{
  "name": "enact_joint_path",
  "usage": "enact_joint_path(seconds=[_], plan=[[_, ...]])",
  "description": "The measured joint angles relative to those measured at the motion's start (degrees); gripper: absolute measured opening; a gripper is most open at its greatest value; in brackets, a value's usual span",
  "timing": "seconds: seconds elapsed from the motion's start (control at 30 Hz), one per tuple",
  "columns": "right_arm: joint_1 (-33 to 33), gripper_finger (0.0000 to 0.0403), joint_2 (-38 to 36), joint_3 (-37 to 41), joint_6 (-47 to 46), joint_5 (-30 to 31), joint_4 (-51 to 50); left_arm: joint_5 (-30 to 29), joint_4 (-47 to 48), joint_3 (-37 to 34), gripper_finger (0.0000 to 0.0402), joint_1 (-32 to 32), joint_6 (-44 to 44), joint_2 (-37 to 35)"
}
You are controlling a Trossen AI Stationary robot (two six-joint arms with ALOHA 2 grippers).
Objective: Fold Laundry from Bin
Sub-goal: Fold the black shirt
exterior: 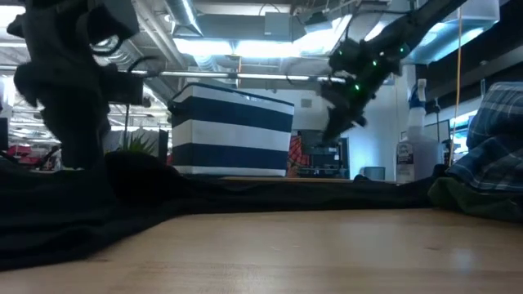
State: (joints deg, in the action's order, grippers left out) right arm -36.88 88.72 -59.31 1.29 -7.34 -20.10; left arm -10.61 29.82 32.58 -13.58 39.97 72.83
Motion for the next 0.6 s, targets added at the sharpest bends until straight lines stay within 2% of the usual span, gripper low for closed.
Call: enact_joint_path(seconds=[0.27, 0.47, 0.6], plan=[[17.88, 0.0019, -0.39, 0.00, 3.61, -0.24, 10.02, -2.21, -1.24, 0.20, 0.0112, -1.65, -0.02, -7.28], [31.78, 0.0019, -0.14, 0.00, 9.57, 4.78, 18.84, -4.87, 0.34, 0.22, 0.0102, -2.91, -1.43, -7.15], [37.87, 0.0019, 2.19, -0.07, 9.22, 7.33, 21.89, -4.34, 0.23, 0.28, 0.0098, -2.14, -1.77, -5.76]])
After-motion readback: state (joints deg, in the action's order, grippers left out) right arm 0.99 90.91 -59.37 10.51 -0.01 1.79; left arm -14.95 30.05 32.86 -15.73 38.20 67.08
